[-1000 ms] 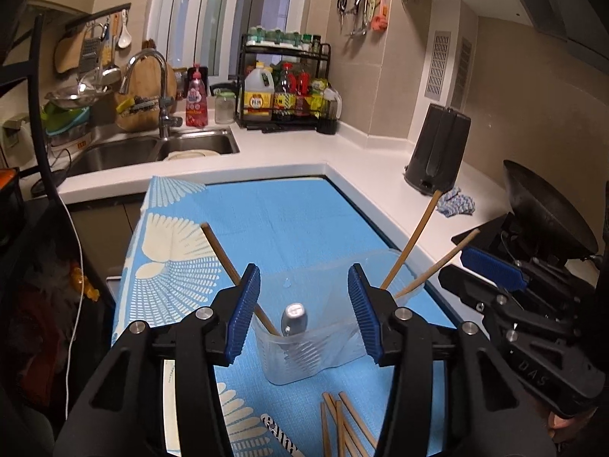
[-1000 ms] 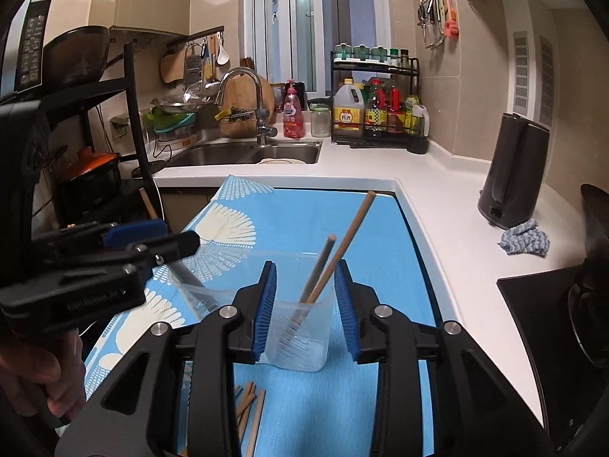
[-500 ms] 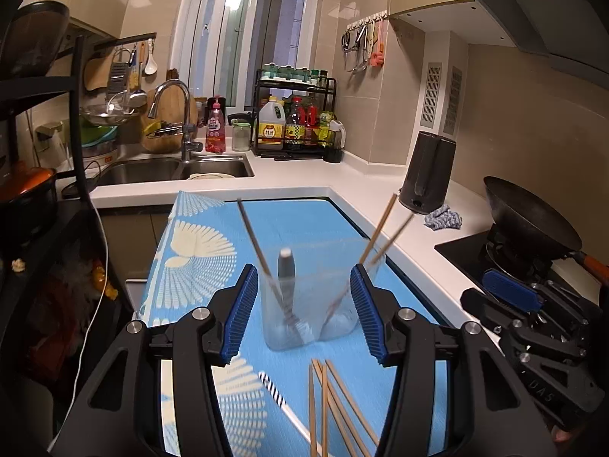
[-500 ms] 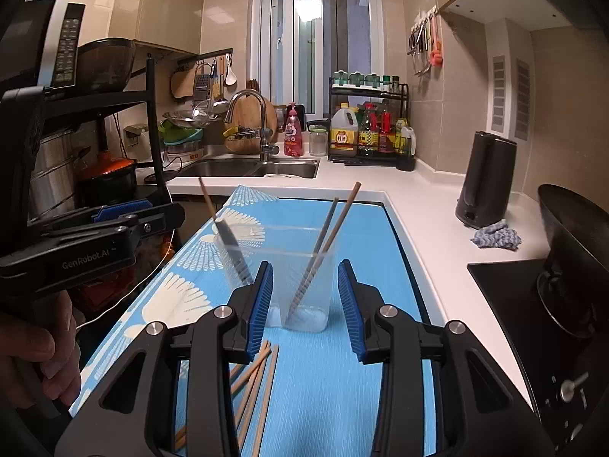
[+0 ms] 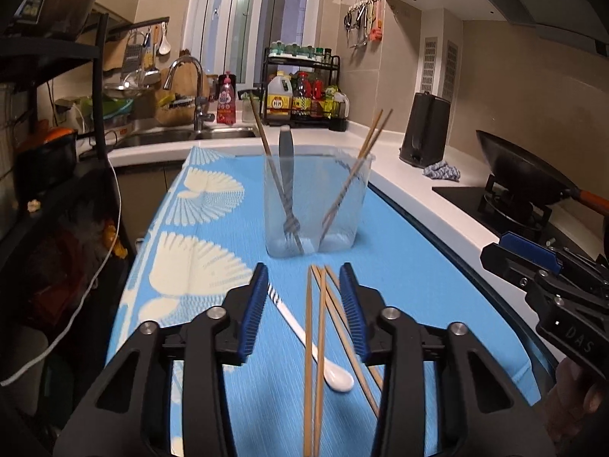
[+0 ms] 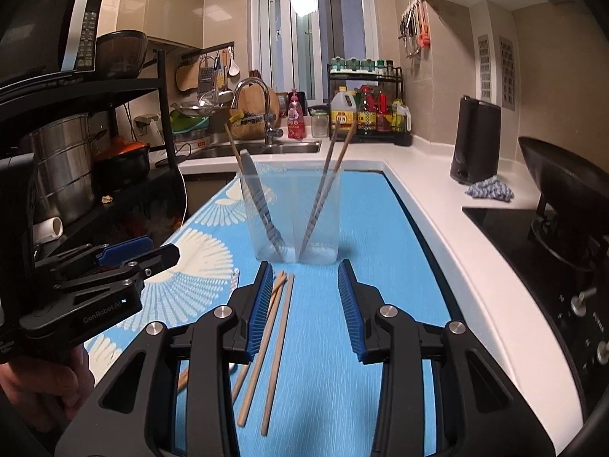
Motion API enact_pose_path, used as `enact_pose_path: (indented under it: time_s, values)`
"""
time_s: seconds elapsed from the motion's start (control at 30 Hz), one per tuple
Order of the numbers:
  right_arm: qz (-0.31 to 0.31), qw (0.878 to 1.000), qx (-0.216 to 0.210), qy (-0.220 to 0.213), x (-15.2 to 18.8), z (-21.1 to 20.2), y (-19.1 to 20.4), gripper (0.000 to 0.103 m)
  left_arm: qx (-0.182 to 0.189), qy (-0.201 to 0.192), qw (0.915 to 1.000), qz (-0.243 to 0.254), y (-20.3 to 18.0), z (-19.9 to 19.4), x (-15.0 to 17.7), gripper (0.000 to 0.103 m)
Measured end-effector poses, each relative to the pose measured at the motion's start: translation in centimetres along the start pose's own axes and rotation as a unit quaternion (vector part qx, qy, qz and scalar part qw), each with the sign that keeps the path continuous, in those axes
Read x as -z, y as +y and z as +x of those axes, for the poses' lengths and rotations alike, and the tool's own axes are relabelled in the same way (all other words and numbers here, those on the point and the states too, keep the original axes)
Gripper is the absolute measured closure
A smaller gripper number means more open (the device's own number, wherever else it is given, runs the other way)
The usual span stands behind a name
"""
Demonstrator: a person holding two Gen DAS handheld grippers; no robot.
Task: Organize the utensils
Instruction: 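Withdraw both open tools from the container toward the remaining utensils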
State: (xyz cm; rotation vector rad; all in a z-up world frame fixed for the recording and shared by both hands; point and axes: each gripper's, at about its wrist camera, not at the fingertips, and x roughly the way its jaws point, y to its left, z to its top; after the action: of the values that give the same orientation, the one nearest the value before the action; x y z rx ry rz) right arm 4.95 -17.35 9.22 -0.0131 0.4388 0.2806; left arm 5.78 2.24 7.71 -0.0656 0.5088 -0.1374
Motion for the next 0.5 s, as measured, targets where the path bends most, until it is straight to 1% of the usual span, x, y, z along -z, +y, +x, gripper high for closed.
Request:
enact_pose_path:
  time_s: [0.03,0.1,0.2,0.3,0.37,0.5]
  values:
    - [0.001,1.000,-0.001,0.003,0.5,0.0,-0.1,0.066,0.000,0.003,1.0000,-0.001,-0.1,-0.1,0.4,0.071]
    - [0.001,1.000,-0.003,0.007,1.4,0.1,-0.1,0.066,0.004,0.007,1.0000,0.001,-0.3,-0.2,1.1,0.072]
    - [0.002,1.000,-0.007,0.014,2.3,0.4,0.0,0.066,0.001,0.007,0.9998,0.018,-0.8,-0.3,1.9,0.072]
    - [0.010,1.000,-0.013,0.022,2.7,1.1,0.0,0.067,-0.002,0.017,0.9998,0.014,-0.4,0.1,2.5,0.075]
    - [0.009,1.000,-0.018,0.021,2.8,1.3,0.1,0.071,-0.009,0.020,0.9998,0.005,0.0,0.2,2.8,0.077]
    - [0.008,0.999,-0.027,0.025,3.0,1.8,0.4,0.079,-0.013,0.023,0.9996,-0.013,0.8,0.3,2.9,0.079]
